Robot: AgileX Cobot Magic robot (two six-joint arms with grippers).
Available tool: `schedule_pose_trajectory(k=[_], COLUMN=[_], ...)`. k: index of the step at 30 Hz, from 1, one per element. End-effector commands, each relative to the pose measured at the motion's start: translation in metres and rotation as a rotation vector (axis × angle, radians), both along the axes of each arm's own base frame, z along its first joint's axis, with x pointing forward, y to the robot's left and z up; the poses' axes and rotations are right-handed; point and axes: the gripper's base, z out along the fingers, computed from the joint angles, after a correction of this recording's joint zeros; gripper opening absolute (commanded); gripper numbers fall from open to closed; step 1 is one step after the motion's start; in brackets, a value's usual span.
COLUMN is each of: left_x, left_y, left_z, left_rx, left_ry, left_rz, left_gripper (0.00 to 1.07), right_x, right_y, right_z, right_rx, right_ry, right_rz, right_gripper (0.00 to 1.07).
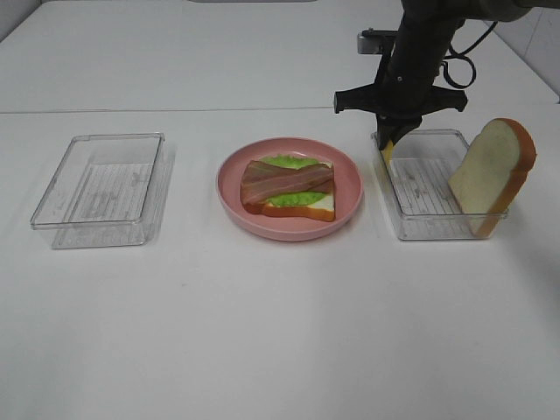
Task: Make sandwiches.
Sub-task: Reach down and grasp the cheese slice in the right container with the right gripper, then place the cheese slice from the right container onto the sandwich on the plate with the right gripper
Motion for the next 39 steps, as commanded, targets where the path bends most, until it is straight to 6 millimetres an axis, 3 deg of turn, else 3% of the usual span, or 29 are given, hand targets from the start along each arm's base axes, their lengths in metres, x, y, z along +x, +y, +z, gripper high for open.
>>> schedule_pose_trajectory(k=[1, 6, 11, 18, 19, 21, 22, 24, 27, 33, 35, 39], left_x=[-0.002, -0.002, -0.002, -0.002, -0.002, -0.002, -0.002, -0.002, -0.002, -0.002, -0.002, -0.002], left_y=[-0.001, -0.001, -0.001, -0.001, -0.001, -0.001, -0.001, -0.001, -0.001, -0.001, -0.001, -0.001], left_z=[0.001, 0.001, 0.001, 0.001, 0.001, 0.001, 0.001, 0.001, 0.001, 0.001, 0.001, 0.001], left_rx=[-0.009, -0.009, -0.009, -0.009, -0.009, -0.009, -0.009, -0.009, -0.009, -0.009, -0.009, -0.009], left_ry=[-0.034, -0.034, -0.034, -0.034, -0.034, -0.034, -0.034, -0.034, -0.034, -0.034, -0.034, -0.034], left_rz=[-0.001, -0.001, -0.001, -0.001, -0.001, -0.001, -0.001, -0.001, -0.001, -0.001, -0.001, -0.001], left_gripper=[0.98, 0.98, 0.98, 0.98, 0.98, 0.98, 0.98, 0.98, 0.98, 0.98, 0.98, 0.98], right_x=[0.001, 0.000, -0.004, -0.021, -0.021, -0.031, -0.031, -0.045, -0.050, -0.082, -0.104, -0.112], right_y=[-0.004, -0.004, -0.005, -0.006, -0.006, -0.004, -0.004, 0.004, 0.006, 0.012, 0.023, 0.029], right_z=[-0.001, 0.005, 0.028, 0.082, 0.082, 0.105, 0.105, 0.133, 0.139, 0.144, 0.134, 0.120], right_rx=[-0.029, -0.026, -0.017, 0.044, 0.044, 0.098, 0.098, 0.198, 0.225, 0.410, 0.602, 0.695], right_ry=[0.004, -0.006, -0.034, -0.073, -0.073, -0.090, -0.090, -0.127, -0.144, -0.223, -0.226, -0.192], right_rz=[0.012, 0.012, 0.010, -0.001, -0.001, 0.002, 0.002, 0.036, 0.050, 0.087, 0.110, 0.141], right_gripper=[0.00, 0.00, 0.00, 0.00, 0.00, 0.00, 0.00, 0.00, 0.00, 0.00, 0.00, 0.00])
